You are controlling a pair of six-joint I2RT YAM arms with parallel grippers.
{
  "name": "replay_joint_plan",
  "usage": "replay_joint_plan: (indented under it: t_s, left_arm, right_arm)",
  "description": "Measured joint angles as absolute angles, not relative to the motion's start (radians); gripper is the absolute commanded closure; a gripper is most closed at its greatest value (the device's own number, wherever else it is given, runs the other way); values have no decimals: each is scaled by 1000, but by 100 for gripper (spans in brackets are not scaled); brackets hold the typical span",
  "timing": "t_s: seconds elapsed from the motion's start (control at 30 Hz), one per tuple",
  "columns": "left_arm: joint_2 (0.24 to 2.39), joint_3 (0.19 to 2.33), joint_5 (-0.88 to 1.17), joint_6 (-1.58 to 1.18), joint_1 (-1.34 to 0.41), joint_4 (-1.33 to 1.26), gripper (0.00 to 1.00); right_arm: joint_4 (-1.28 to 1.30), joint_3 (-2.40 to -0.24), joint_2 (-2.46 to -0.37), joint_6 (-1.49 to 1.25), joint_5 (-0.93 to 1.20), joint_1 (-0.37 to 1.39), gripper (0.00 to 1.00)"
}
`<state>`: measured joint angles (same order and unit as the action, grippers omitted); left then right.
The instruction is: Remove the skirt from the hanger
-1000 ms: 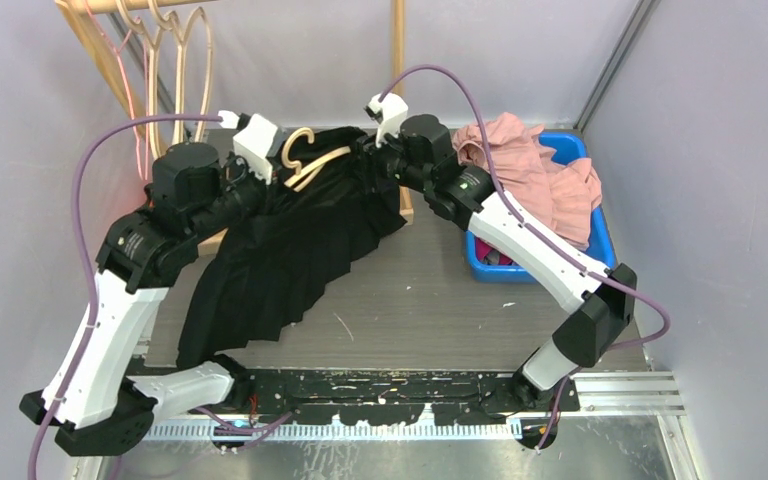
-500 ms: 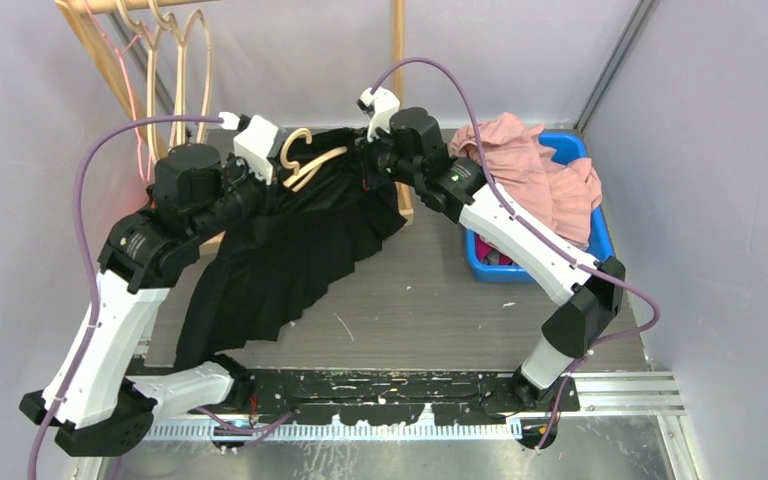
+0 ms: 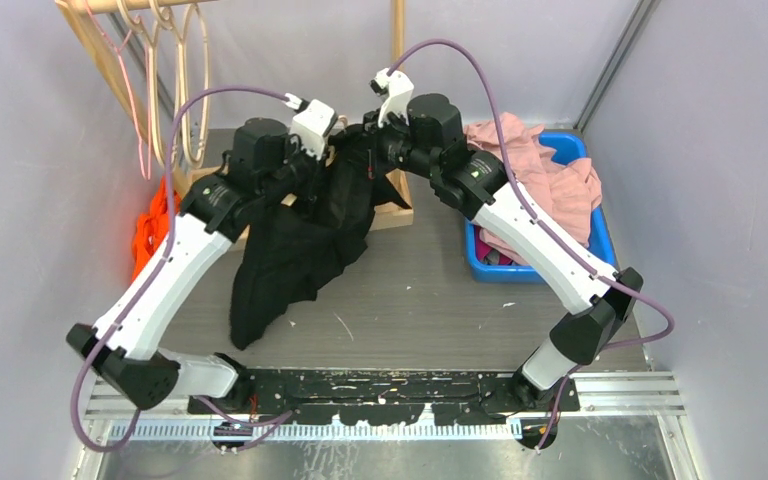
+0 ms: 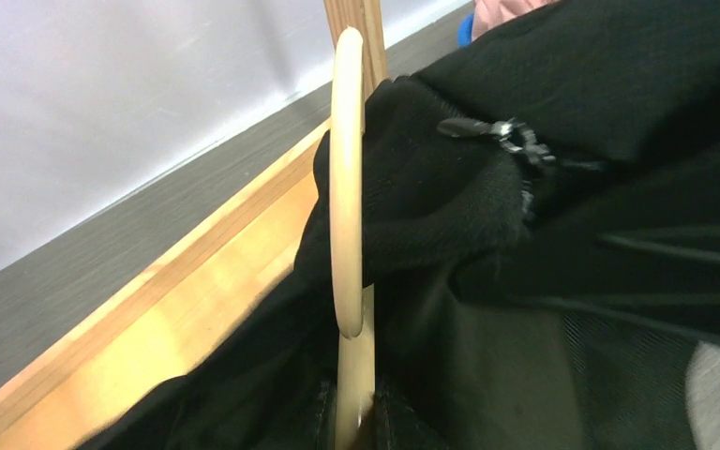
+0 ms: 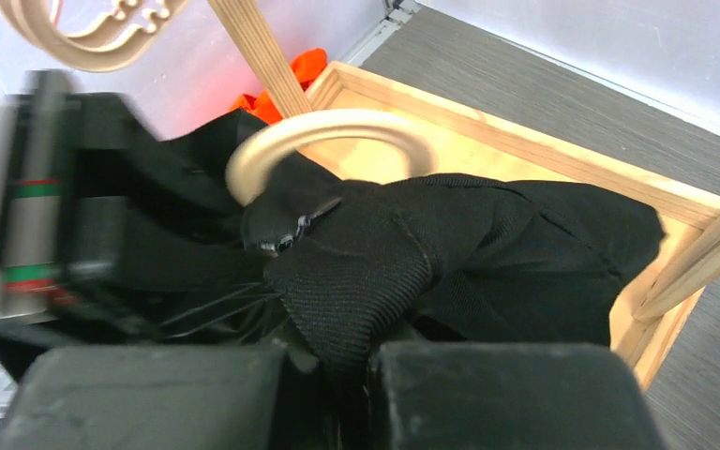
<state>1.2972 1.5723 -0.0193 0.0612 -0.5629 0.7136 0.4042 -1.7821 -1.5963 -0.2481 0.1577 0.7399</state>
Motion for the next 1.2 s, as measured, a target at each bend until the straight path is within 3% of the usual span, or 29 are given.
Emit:
replay_joint_plan:
  t_s: [0.33, 0.5, 0.87, 1.2]
  left_arm:
    - [1382, 1512, -31, 74, -592, 605, 100]
    - [1251, 1404, -41, 84, -615, 610, 100]
    - [855, 1386, -23, 56, -619, 740, 100]
    - [790, 1386, -26, 38, -619, 847, 100]
  right_arm:
    - [421, -1782, -1583, -253, 158, 741, 94]
    - [425, -1782, -1583, -244, 155, 744, 94]
    - [426, -1817, -1631, -239, 181, 773, 93]
    - [468, -1840, -1655, -239, 228, 795, 94]
